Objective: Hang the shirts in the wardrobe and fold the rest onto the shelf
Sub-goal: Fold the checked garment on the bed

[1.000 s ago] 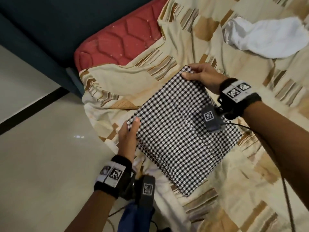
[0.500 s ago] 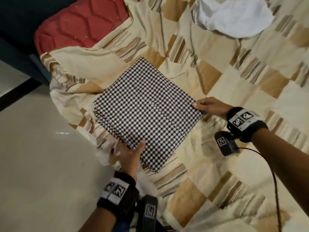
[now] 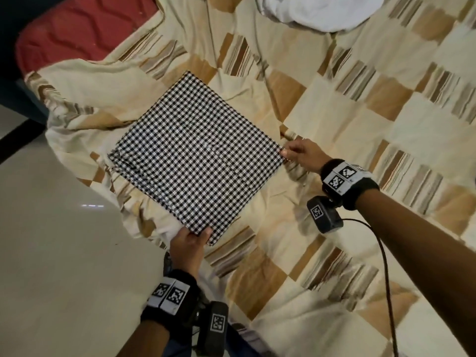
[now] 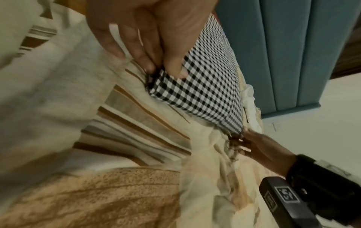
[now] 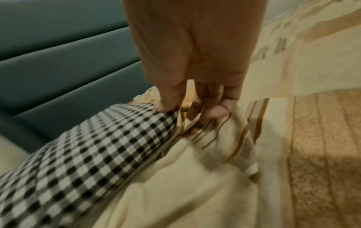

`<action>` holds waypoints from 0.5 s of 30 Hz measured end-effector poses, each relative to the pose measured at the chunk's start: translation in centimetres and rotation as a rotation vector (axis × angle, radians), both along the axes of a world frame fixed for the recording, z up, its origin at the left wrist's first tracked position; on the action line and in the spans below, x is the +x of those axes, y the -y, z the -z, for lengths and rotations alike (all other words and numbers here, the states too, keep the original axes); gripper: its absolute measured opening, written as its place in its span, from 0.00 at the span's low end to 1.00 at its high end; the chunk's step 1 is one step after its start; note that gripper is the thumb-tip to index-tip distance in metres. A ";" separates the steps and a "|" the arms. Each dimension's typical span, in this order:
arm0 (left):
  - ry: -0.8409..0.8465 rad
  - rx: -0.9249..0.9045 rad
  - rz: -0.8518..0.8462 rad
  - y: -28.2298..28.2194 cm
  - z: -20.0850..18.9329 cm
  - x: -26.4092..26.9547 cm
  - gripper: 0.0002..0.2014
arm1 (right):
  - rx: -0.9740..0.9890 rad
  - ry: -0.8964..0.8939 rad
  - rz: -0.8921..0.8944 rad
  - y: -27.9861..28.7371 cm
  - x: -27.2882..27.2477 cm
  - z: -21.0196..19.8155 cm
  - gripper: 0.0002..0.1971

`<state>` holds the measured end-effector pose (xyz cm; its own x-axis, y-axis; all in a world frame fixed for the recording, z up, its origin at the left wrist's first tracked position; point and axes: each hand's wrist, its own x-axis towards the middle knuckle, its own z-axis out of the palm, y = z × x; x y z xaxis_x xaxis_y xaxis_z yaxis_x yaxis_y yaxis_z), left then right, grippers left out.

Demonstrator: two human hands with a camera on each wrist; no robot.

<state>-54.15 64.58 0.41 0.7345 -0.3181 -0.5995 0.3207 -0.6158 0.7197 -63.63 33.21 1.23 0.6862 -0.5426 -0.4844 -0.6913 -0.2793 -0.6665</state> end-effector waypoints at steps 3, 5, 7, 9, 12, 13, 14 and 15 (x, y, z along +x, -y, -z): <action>0.251 0.124 -0.069 -0.4 -0.7 -0.6 0.42 | -0.217 0.008 0.077 -1.2 -0.2 -1.1 0.06; 0.596 0.223 0.066 0.3 -1.5 -0.7 0.45 | -0.459 0.119 0.000 -3.5 0.1 -1.7 0.17; 0.823 0.193 0.306 2.7 -1.8 0.1 0.34 | -0.539 0.235 -0.125 -7.0 1.5 -2.1 0.20; 0.888 0.242 0.600 5.7 -0.9 1.1 0.32 | -0.562 0.221 -0.357 -10.0 3.1 -1.0 0.23; 0.725 0.497 0.903 7.1 1.6 2.8 0.44 | -0.707 0.085 -0.727 -10.8 4.0 2.9 0.30; 0.661 0.540 0.912 6.5 2.6 3.2 0.49 | -0.730 0.065 -0.736 -10.2 3.7 3.9 0.33; 0.611 0.555 0.884 5.8 3.2 3.4 0.52 | -0.722 0.046 -0.694 -9.7 3.5 4.4 0.36; 0.581 0.559 0.845 5.3 3.5 3.4 0.55 | -0.694 0.044 -0.600 -9.5 3.2 4.8 0.38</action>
